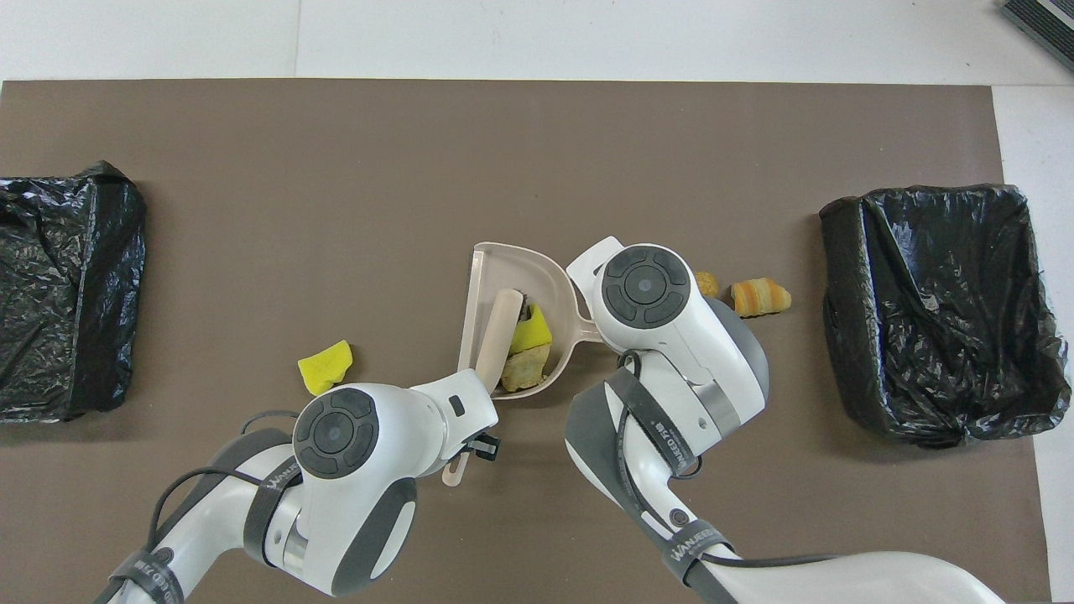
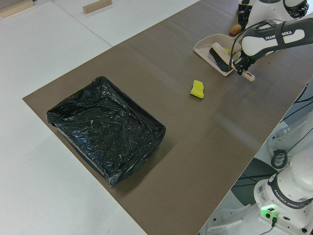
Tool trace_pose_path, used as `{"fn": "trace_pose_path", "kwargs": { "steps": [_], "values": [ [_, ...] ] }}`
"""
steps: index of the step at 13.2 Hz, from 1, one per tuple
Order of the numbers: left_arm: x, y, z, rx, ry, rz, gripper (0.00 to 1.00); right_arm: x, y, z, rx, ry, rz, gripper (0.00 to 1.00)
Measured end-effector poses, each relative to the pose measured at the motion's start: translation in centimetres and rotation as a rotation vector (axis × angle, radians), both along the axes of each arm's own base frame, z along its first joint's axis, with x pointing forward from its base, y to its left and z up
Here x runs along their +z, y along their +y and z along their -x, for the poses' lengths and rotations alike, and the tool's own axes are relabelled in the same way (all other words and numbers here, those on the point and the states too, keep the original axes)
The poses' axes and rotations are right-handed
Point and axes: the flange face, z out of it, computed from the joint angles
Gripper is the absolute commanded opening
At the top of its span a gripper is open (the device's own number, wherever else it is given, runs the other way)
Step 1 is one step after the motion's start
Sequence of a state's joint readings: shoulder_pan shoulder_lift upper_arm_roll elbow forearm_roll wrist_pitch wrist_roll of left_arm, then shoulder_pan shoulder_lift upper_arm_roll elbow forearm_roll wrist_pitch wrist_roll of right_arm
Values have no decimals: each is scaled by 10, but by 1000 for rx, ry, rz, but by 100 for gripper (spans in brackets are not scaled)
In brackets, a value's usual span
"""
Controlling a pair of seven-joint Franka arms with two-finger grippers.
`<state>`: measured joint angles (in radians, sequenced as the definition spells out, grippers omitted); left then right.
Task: Sweep and dump trash in bin
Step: 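Sweep the remaining scraps into the dustpan with the left gripper's brush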
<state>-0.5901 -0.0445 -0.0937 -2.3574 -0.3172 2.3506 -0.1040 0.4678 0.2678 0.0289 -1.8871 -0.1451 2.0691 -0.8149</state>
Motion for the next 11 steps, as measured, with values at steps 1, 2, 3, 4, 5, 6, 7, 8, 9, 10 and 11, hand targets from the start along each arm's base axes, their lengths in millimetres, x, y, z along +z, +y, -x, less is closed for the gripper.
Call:
{"fn": "trace_pose_path", "kwargs": {
  "steps": [1, 2, 3, 4, 5, 6, 7, 8, 9, 10, 11],
  "values": [
    [7, 1, 1, 11, 34, -5, 0, 0, 0, 0, 0, 0, 0, 0],
    [18, 11, -2, 29, 69, -13, 0, 0, 0, 0, 0, 0, 0, 0],
    [29, 28, -8, 54, 96, -20, 0, 0, 0, 0, 0, 0, 0, 0],
    [39, 53, -16, 77, 108, -43, 0, 0, 0, 0, 0, 0, 0, 0],
    [50, 81, -25, 95, 102, -86, 0, 0, 0, 0, 0, 0, 0, 0],
    [60, 109, -31, 118, 100, -126, 0, 0, 0, 0, 0, 0, 0, 0],
    [67, 133, -35, 145, 104, -157, 0, 0, 0, 0, 0, 0, 0, 0],
    [72, 157, -38, 177, 109, -182, 0, 0, 0, 0, 0, 0, 0, 0],
    [72, 176, -41, 206, 114, -201, 0, 0, 0, 0, 0, 0, 0, 0],
    [70, 193, -42, 229, 114, -226, 0, 0, 0, 0, 0, -1, 0, 0],
    [65, 209, -41, 252, 115, -255, 0, 0, 0, 0, -1, -2, -1, 0]
  ]
}}
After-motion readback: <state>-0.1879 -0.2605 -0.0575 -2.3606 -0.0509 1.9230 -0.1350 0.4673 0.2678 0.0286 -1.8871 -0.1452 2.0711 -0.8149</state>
